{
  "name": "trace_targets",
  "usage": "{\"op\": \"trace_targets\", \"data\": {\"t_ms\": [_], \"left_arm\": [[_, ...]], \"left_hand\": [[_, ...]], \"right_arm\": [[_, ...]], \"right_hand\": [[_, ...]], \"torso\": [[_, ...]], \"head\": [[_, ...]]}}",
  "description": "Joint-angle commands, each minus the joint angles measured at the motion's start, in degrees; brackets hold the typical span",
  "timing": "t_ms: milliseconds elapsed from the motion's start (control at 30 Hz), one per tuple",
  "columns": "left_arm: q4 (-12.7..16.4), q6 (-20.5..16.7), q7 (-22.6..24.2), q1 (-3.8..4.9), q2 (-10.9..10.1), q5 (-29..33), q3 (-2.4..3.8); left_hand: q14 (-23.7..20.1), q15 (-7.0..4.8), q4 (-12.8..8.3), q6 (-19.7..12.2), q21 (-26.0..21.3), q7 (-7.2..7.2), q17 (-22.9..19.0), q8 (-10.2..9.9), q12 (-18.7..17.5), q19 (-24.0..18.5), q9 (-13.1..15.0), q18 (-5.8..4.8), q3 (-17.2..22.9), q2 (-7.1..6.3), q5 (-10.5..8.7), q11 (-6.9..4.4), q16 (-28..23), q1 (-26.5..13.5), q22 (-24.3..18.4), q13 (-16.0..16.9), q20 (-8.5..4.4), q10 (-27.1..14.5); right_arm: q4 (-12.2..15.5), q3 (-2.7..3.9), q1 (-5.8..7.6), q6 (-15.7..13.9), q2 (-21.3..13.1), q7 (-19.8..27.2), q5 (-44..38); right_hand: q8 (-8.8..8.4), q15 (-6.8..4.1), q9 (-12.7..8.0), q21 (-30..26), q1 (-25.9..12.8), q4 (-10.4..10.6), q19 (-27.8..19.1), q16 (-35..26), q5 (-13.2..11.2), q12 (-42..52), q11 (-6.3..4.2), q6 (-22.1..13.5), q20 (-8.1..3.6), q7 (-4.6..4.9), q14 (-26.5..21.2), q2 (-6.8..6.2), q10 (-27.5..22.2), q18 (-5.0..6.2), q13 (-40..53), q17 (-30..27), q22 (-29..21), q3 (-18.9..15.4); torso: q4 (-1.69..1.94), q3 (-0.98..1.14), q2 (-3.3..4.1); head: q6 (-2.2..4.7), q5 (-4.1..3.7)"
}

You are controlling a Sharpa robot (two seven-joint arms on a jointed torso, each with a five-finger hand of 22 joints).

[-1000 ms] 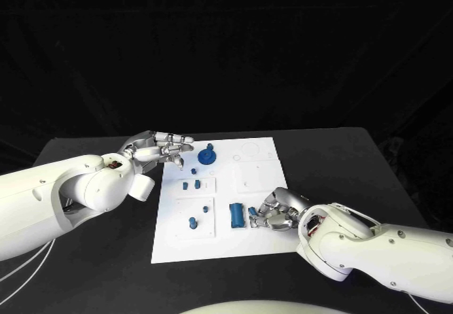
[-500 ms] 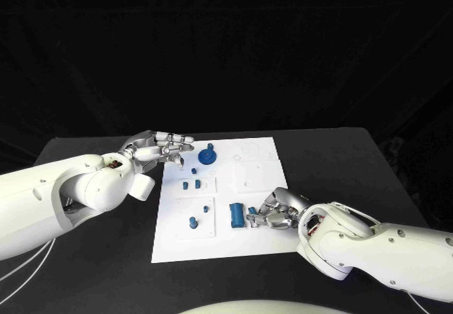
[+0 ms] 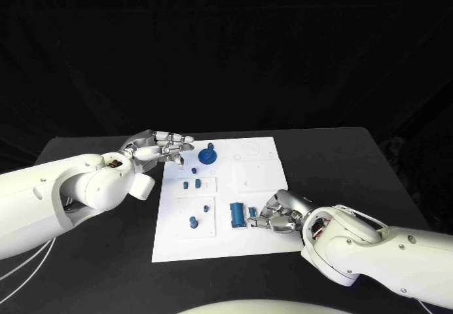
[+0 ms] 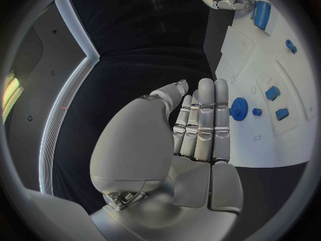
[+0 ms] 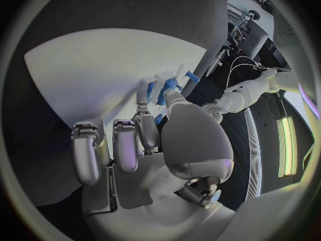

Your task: Assemble the parts on the task board

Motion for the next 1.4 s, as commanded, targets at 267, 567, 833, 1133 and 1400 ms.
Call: {"op": "trace_targets", "data": {"t_ms": [267, 567, 833, 1133, 1400], "left_arm": [[0.0, 1.0, 0.2, 0.04, 0.1, 0.3, 0.03], [-0.2, 0.8, 0.5, 0.03, 0.1, 0.3, 0.03], [-1.2, 0.3, 1.9, -0.03, 0.8, 0.8, -0.01], [-4.5, -3.4, 8.0, -0.85, 3.4, 5.1, -0.14], [-9.8, -7.0, 13.4, -2.04, 7.6, 9.8, -0.15]], "left_hand": [[-0.4, 0.12, 0.1, -0.4, -0.3, 0.06, -0.1, 0.1, 0.4, -0.1, -0.1, 0.83, -0.3, 0.59, -0.14, 0.07, -0.2, -0.1, -0.1, 0.1, 0.37, -0.4], [-0.4, 0.13, 0.1, -0.4, -0.4, 0.07, -0.1, 0.1, 0.4, 0.0, -0.1, 0.83, -0.4, 0.65, -0.13, 0.09, -0.2, -0.1, -0.1, 0.1, 0.38, -0.5], [-0.4, 0.18, 0.3, -0.4, -0.5, 0.04, -0.2, 0.2, 0.6, 0.0, -0.1, 0.8, -0.7, 0.65, -0.16, 0.09, -0.2, -0.4, -0.2, 0.1, 0.42, -0.5], [-5.4, 0.31, 2.3, 1.3, -5.8, -1.35, -3.4, 1.3, 2.7, -3.2, 0.1, 0.68, -3.5, 1.13, -0.25, -0.75, -5.6, -1.8, -3.2, 0.3, 0.93, 1.5], [-12.1, 4.58, 5.6, 0.6, -27.5, -1.74, -13.9, 0.0, -3.3, -12.4, -0.7, -0.24, -6.5, 1.53, -0.19, 0.91, -29.7, -1.6, -17.8, -3.5, 7.4, 1.7]], "right_arm": [[0.9, 0.0, -0.06, 0.7, -1.4, 0.5, -3.4], [0.0, 0.09, 1.33, 0.0, -3.5, 7.8, -0.1], [-4.5, 0.11, 5.7, -0.3, -4.0, 26.8, 17.5], [-16.5, 0.14, 8.97, 4.9, 1.3, 45.5, 47.4], [-29.3, 0.66, 9.76, 8.6, 8.4, 52.8, 63.4]], "right_hand": [[0.25, -0.22, 0.1, 0.3, -0.2, -0.1, 6.1, 0.1, 1.1, 0.3, -0.03, -0.1, -0.18, 0.03, 4.8, 0.74, 0.3, -0.38, 3.6, 9.3, 15.1, -0.9], [-0.3, -0.08, -0.1, -0.3, 3.4, -1.3, 5.8, -0.5, 2.3, -1.1, 0.23, -1.2, -0.15, 0.4, 4.5, 1.86, -0.5, -0.25, 2.8, 8.3, 14.9, -1.2], [-3.78, 1.46, -1.9, -15.6, 12.7, -5.1, -1.7, -8.9, -2.4, -18.6, 2.06, -5.6, 1.19, 2.68, 1.2, 3.16, -9.7, 3.07, -8.6, -2.8, 10.0, -0.4], [-7.87, 6.14, -5.5, -66.9, 20.2, -5.8, -27.4, -53.8, -11.2, -53.4, 6.5, -9.8, 5.39, 6.26, -18.9, 4.4, -24.8, 9.64, -38.4, -41.3, -13.6, 3.2], [-9.87, 10.48, -12.0, -83.6, 21.2, -6.1, -31.0, -76.8, -12.3, -64.8, 8.68, -8.7, 10.02, 7.43, -21.8, 4.06, -21.4, 10.41, -61.1, -57.5, -32.4, 6.7]], "torso": [[0.02, -0.03, 0.0], [0.07, -0.15, -0.18], [0.11, -0.48, -0.81], [0.23, -1.45, -2.64], [0.74, -1.59, -4.15]], "head": [[0.07, -0.19], [0.43, -0.31], [1.19, -0.78], [3.77, -1.16], [8.42, -1.23]]}}
